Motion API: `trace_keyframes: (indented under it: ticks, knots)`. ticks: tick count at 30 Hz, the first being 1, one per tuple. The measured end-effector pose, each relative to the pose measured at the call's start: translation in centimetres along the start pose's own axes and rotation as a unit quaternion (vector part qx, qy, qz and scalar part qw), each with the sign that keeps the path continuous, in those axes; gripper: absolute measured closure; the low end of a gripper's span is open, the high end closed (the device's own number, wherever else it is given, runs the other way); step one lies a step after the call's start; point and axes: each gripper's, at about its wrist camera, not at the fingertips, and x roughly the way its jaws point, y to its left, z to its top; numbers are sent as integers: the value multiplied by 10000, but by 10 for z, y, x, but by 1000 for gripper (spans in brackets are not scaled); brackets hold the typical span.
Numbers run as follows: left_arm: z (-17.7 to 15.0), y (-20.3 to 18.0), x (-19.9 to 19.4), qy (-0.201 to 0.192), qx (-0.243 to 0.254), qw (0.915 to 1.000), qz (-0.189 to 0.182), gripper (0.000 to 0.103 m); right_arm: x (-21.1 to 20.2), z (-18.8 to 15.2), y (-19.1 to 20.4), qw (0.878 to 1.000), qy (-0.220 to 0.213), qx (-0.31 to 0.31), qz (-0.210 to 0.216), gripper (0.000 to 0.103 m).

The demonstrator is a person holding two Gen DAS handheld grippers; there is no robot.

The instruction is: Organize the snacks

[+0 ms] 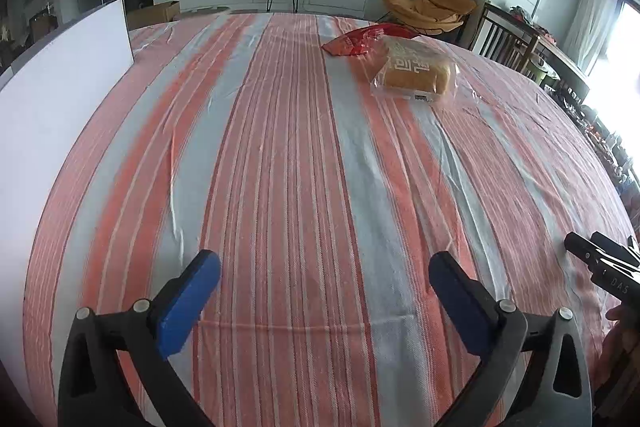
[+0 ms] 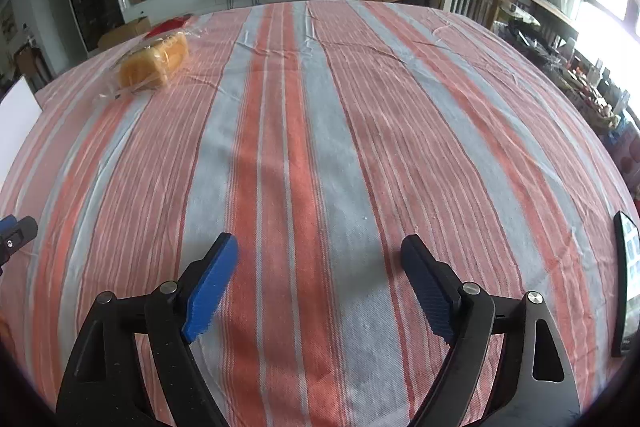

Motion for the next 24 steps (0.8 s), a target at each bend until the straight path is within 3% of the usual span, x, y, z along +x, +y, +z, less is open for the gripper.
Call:
trace_keyframes:
  ticks: [14,24]
  knots:
    - [-1,-14,10,199,394,9976,539,0,-3,-3,4,10000,0,0,8,16]
    - [-1,-12,9,195,393,9976,535,0,-3,-4,7,10000,5,-5,39,15]
